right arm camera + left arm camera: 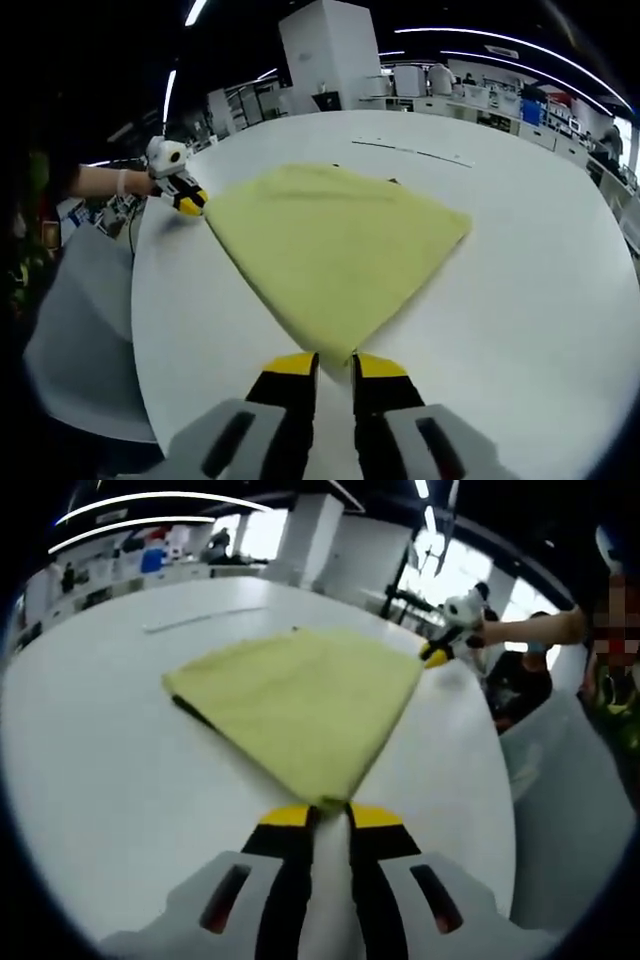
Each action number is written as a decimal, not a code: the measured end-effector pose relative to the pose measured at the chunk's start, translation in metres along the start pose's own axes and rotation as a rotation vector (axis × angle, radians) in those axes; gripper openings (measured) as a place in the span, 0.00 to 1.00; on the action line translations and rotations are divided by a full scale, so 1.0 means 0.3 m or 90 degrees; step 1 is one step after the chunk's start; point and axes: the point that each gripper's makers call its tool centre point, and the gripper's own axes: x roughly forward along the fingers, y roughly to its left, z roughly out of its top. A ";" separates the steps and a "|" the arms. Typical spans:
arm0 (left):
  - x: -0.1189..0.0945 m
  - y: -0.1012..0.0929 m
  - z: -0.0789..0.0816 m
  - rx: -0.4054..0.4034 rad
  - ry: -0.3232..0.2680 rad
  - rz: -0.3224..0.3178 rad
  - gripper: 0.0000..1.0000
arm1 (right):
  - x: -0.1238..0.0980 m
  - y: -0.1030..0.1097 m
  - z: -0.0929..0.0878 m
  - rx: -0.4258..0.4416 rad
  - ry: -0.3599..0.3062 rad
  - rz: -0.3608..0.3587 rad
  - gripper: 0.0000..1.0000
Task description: Fold the garment on the visible template until the final outline fits inside the template.
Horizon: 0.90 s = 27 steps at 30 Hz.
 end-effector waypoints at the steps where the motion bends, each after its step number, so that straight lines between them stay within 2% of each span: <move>1: 0.000 0.001 -0.001 -0.001 0.000 0.001 0.08 | 0.000 0.000 0.000 0.001 0.000 0.000 0.08; 7: 0.004 0.002 -0.003 -0.007 -0.004 0.001 0.02 | 0.001 -0.003 -0.003 0.005 0.000 -0.002 0.00; 8: 0.004 -0.001 -0.003 -0.007 -0.005 0.000 0.00 | -0.001 -0.004 -0.004 0.007 0.000 -0.002 0.00; 20: -0.023 0.013 -0.015 0.003 0.005 -0.001 0.00 | -0.014 -0.004 -0.003 0.016 -0.003 0.004 0.00; 27: -0.037 -0.007 -0.025 0.015 0.015 -0.010 0.00 | -0.030 0.009 -0.020 0.011 0.009 0.014 0.00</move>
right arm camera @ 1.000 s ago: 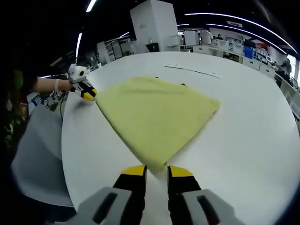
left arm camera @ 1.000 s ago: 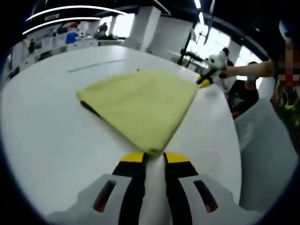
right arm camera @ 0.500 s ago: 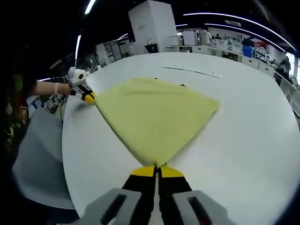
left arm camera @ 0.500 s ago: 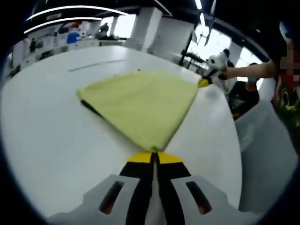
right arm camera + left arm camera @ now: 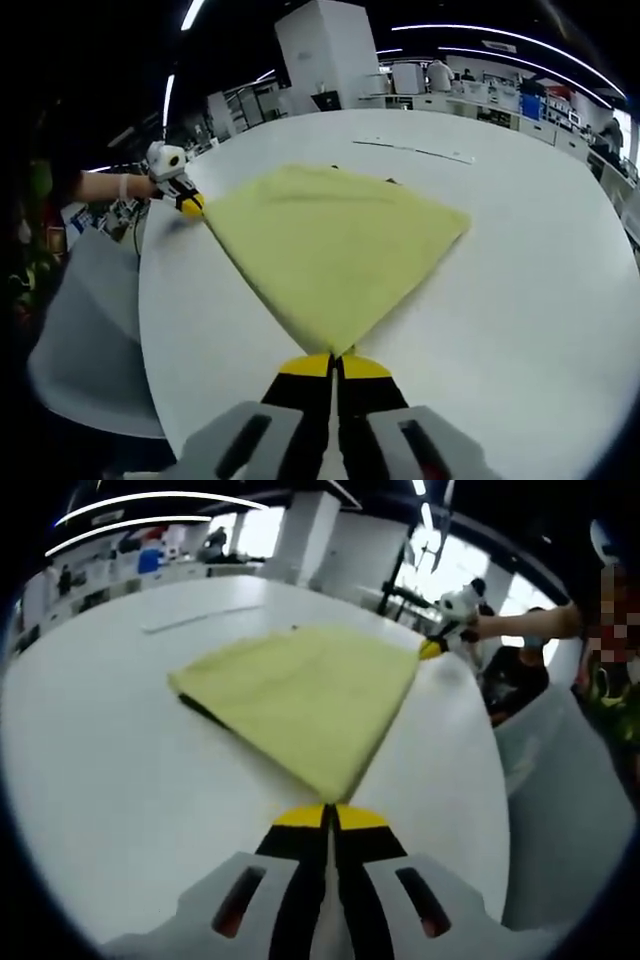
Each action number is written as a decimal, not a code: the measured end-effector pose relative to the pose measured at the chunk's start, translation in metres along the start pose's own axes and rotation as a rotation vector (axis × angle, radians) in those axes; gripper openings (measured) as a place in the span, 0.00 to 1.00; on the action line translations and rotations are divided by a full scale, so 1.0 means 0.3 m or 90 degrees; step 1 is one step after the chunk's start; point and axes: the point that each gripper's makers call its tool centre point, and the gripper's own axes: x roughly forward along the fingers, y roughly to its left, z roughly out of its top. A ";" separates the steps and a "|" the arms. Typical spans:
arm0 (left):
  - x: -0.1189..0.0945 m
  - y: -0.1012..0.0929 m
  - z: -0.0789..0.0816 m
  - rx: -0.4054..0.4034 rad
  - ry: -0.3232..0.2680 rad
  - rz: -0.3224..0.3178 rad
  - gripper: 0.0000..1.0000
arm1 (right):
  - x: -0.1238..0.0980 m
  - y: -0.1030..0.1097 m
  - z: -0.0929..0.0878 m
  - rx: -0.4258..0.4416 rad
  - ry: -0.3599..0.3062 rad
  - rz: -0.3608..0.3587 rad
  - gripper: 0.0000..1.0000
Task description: Fold the garment on the visible template until the final outline fits inside the template.
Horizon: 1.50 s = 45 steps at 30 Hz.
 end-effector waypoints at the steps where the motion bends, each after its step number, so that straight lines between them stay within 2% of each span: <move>1: -0.001 -0.009 -0.005 0.002 0.004 -0.004 0.00 | -0.002 0.003 -0.005 0.000 0.002 0.000 0.00; 9: -0.006 -0.109 -0.047 0.007 0.027 -0.026 0.00 | -0.033 0.050 -0.042 0.005 0.013 0.010 0.00; 17: -0.026 -0.158 -0.066 -0.014 0.024 -0.022 0.00 | -0.056 0.138 -0.082 0.004 0.028 0.037 0.00; 25: -0.052 -0.136 -0.129 -0.041 0.021 -0.013 0.00 | -0.051 0.178 -0.131 0.009 0.036 0.051 0.00; 42: -0.060 -0.138 -0.146 -0.041 0.016 -0.004 0.00 | -0.051 0.189 -0.122 0.015 0.027 0.046 0.00; 45: -0.070 -0.135 -0.143 -0.037 0.011 0.003 0.01 | -0.062 0.171 -0.119 0.017 0.015 0.037 0.06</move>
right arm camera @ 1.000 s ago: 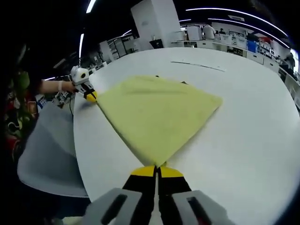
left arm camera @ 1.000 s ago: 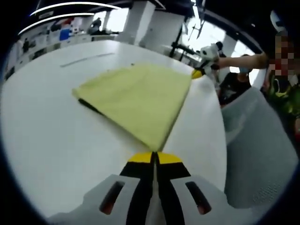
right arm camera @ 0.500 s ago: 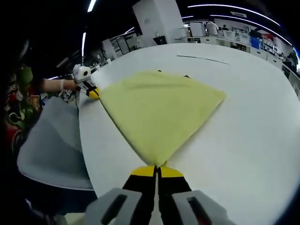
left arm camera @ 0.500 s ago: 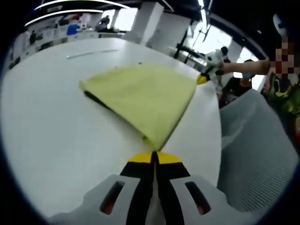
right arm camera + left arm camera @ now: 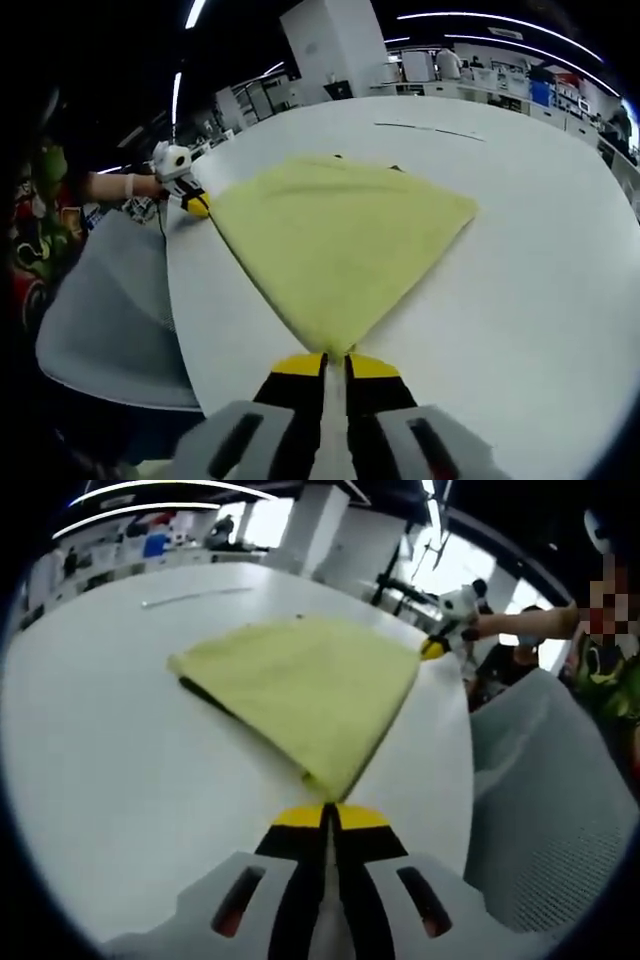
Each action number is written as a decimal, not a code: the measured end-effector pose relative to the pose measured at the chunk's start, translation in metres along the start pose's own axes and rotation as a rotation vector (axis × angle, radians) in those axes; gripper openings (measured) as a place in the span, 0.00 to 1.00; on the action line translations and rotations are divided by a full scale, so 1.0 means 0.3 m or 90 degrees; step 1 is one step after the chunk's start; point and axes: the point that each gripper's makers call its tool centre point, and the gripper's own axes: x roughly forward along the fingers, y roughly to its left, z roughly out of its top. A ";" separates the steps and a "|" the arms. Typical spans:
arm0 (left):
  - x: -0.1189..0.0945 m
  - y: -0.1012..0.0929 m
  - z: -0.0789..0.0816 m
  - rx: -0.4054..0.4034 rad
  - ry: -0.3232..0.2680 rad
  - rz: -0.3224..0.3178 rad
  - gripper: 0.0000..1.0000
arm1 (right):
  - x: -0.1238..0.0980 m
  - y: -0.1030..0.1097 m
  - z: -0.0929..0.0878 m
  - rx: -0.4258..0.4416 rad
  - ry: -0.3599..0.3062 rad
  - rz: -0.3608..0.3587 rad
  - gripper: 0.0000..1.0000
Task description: Fold the garment on the visible template until the final outline fits inside the template.
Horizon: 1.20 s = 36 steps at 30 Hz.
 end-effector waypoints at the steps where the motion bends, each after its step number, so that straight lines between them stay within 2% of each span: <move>1: -0.003 0.000 0.000 0.001 -0.001 0.001 0.03 | -0.003 -0.004 0.001 -0.005 -0.002 -0.005 0.08; 3: -0.014 0.005 0.004 0.003 -0.007 0.011 0.09 | -0.011 -0.014 0.003 -0.003 -0.006 -0.013 0.14; 6: -0.032 0.013 0.020 0.004 -0.023 0.034 0.23 | -0.019 -0.014 0.021 -0.015 -0.024 -0.027 0.36; 7: -0.034 0.003 0.030 0.005 -0.029 0.038 0.26 | -0.023 -0.012 0.029 -0.027 -0.029 -0.034 0.40; 10: -0.051 -0.015 0.059 0.009 -0.051 0.050 0.30 | -0.032 0.001 0.038 -0.033 -0.033 -0.035 0.39; 17: -0.082 -0.022 0.090 0.023 -0.090 0.062 0.41 | -0.064 0.029 0.071 -0.066 -0.067 -0.053 0.57; 21: -0.095 -0.038 0.102 0.031 -0.104 0.073 0.50 | -0.081 0.051 0.069 -0.079 -0.069 -0.060 0.66; 25: -0.112 -0.052 0.103 0.040 -0.111 0.082 0.56 | -0.105 0.062 0.061 -0.088 -0.076 -0.079 0.79; 28: -0.127 -0.052 0.106 0.044 -0.120 0.103 0.67 | -0.125 0.066 0.054 -0.091 -0.084 -0.095 0.93; 30: -0.136 -0.053 0.104 0.042 -0.122 0.108 0.68 | -0.137 0.066 0.047 -0.082 -0.083 -0.107 0.99; 36: -0.160 -0.046 0.091 0.049 -0.119 0.112 0.73 | -0.177 0.071 0.019 -0.076 -0.080 -0.126 1.00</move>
